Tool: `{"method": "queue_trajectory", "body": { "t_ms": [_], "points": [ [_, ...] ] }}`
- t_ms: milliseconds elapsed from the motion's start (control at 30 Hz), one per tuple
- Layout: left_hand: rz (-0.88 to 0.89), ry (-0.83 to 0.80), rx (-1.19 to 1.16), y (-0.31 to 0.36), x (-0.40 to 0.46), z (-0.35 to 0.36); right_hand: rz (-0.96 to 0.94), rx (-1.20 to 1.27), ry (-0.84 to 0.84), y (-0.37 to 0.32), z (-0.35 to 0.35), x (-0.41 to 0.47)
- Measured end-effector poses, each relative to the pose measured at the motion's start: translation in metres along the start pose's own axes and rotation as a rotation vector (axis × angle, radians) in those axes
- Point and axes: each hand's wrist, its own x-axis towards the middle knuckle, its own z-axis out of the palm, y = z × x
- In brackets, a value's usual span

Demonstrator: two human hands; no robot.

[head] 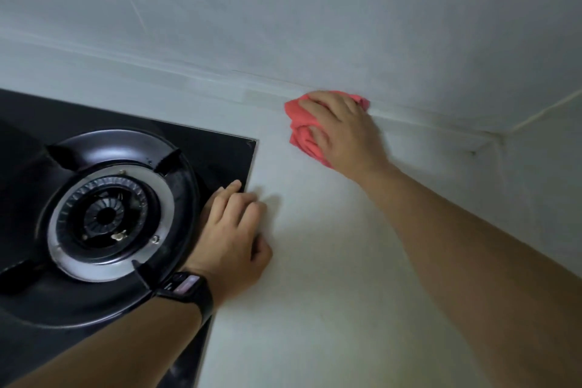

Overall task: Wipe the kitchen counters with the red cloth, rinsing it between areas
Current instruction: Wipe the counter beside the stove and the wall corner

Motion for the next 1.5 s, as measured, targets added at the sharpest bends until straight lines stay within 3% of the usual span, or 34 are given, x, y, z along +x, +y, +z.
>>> {"method": "queue_trajectory", "body": {
  "t_ms": [133,267,333,400,533,633,733,833,900,967,1167,1333,1433,1500],
  "points": [
    [-0.014,-0.007,-0.004,0.000,0.000,0.000,0.252,-0.046,0.048,0.038,-0.036,-0.056],
    [-0.022,-0.003,-0.003,0.002,0.000,-0.001,0.816,-0.050,0.265,0.025,-0.049,-0.099],
    [-0.017,-0.007,-0.008,0.003,0.000,-0.003,0.966,-0.078,0.186,0.004,-0.044,-0.104],
    [-0.015,-0.013,-0.006,0.002,0.000,-0.003,0.990,-0.126,0.070,-0.006,-0.038,-0.100],
    [-0.026,-0.014,-0.009,0.003,0.001,-0.002,1.225,-0.223,0.049,-0.007,-0.029,-0.057],
    [-0.027,-0.019,-0.007,0.002,0.001,-0.002,1.168,-0.246,0.017,-0.035,-0.013,-0.031],
    [-0.034,-0.031,-0.002,0.002,0.001,-0.002,0.866,-0.192,0.006,-0.072,0.008,-0.019],
    [-0.035,-0.024,0.009,0.000,-0.001,-0.002,0.504,0.041,-0.056,-0.097,0.021,0.000],
    [-0.020,-0.019,0.014,0.002,0.000,-0.001,0.312,0.121,-0.128,-0.090,0.017,0.002],
    [-0.018,-0.023,0.026,0.002,0.001,-0.002,0.236,0.135,-0.176,-0.065,0.005,-0.010],
    [-0.053,-0.046,0.015,0.004,0.002,-0.005,0.483,0.006,-0.209,0.012,-0.043,-0.070],
    [-0.079,-0.071,0.005,0.005,0.002,-0.007,0.979,-0.141,-0.192,0.050,-0.093,-0.135],
    [-0.091,-0.103,0.008,0.007,0.001,-0.009,1.016,-0.105,-0.220,0.047,-0.107,-0.136],
    [-0.100,-0.110,0.004,0.009,0.001,-0.010,0.983,-0.115,-0.110,0.044,-0.115,-0.126]
  ]
}}
